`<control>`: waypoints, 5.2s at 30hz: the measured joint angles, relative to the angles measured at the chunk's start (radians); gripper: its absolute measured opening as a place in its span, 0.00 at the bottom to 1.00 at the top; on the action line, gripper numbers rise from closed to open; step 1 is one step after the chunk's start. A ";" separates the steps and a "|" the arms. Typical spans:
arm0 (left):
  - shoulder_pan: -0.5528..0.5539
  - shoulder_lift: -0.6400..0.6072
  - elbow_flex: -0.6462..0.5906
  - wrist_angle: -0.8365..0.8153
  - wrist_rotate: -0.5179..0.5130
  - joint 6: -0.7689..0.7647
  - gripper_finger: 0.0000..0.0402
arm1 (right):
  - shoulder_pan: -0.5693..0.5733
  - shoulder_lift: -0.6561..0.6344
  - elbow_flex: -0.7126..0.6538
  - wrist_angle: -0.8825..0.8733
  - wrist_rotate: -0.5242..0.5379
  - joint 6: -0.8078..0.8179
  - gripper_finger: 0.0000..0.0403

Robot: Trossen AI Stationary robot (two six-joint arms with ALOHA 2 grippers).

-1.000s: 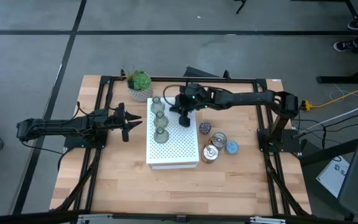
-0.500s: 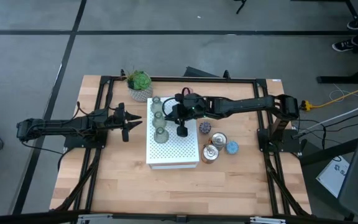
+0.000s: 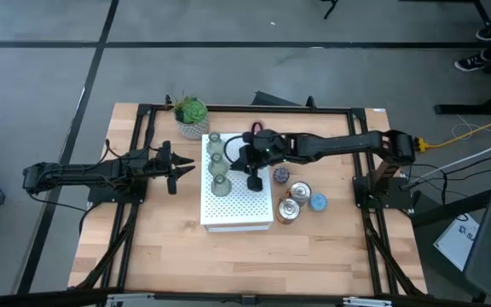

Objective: Pick & Place candle stick holders
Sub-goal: Adjust the green glass candle holder on the shelf, then put the top orange scented candle on the shelf

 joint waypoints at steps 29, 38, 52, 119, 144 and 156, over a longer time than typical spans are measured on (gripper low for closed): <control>0.000 0.000 0.000 0.001 0.000 0.000 0.27 | 0.155 0.035 0.001 0.095 0.148 0.001 0.09; 0.000 0.000 0.000 0.000 0.000 0.000 0.27 | 0.155 -0.006 0.001 -0.009 0.060 0.019 0.09; 0.000 0.000 0.000 0.000 0.000 0.000 0.27 | 0.166 -0.259 -0.049 -0.515 -0.142 0.053 0.10; 0.000 0.006 0.000 0.000 0.000 0.000 0.27 | 0.267 -0.598 -0.555 -0.540 -0.023 0.380 0.09; 0.000 0.006 0.000 0.000 0.000 0.000 0.27 | 0.296 -0.611 -0.555 -0.605 -0.094 0.337 0.10; 0.000 0.006 0.000 0.000 0.000 0.000 0.27 | 0.372 -0.657 -0.555 -0.649 -0.040 0.312 0.27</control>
